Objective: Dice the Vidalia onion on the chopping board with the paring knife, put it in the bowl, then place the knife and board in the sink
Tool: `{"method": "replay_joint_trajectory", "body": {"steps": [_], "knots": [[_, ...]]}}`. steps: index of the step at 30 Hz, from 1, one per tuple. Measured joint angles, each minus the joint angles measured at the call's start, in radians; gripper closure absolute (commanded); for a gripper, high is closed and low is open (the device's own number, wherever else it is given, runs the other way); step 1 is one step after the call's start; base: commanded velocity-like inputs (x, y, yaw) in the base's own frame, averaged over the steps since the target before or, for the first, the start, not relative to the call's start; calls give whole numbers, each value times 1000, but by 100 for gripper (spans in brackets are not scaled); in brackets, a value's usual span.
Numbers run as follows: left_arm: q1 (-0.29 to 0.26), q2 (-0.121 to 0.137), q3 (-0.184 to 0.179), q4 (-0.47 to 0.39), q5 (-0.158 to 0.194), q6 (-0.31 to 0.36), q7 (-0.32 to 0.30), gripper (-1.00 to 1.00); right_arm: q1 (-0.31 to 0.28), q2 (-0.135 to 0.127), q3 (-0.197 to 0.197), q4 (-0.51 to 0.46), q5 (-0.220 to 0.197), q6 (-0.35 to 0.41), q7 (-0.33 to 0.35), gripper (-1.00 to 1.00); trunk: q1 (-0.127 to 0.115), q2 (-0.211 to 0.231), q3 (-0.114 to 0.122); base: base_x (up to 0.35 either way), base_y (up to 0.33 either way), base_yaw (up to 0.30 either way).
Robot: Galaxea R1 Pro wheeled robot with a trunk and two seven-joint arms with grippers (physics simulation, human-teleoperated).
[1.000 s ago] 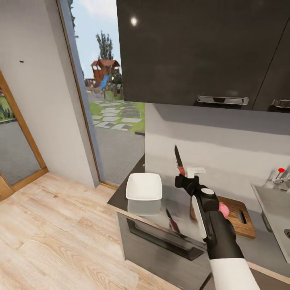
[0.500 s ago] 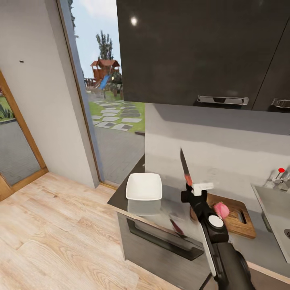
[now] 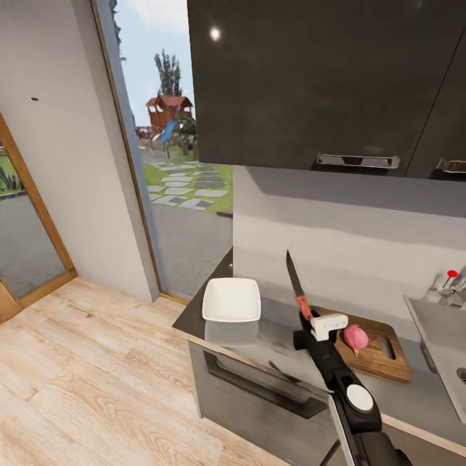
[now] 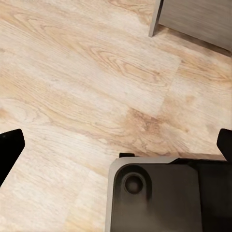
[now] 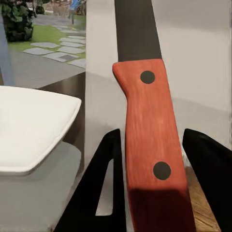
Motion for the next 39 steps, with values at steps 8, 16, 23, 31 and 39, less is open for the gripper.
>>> {"method": "replay_joint_trajectory", "body": {"steps": [8, 16, 23, 31, 39], "knots": [[0, -9, 0, 0, -1, 0, 0, -100, 4, -10, -135, -11, 26, -14, 5, 100, 0, 0, 0, -6, -6, 0], [0, -17, 0, 4, 0, 0, 0, -100, 5, -7, -172, -28, 214, -34, -13, 100, 0, 0, 0, -151, -184, 0], [0, -17, 0, 4, 0, 0, 1, -100, 5, 0, -173, -29, 364, -37, -115, 100, 0, 0, 0, -204, -250, 0], [0, -17, 0, 6, 0, 0, 1, -100, 6, 6, -171, -27, 468, -30, -131, 100, 0, 0, 0, -216, -238, 0], [-1, -17, 0, 11, -1, 0, 1, -100, 6, 19, -169, -13, 563, -26, -133, 100, 0, 0, 0, 14, -120, 0]]}}
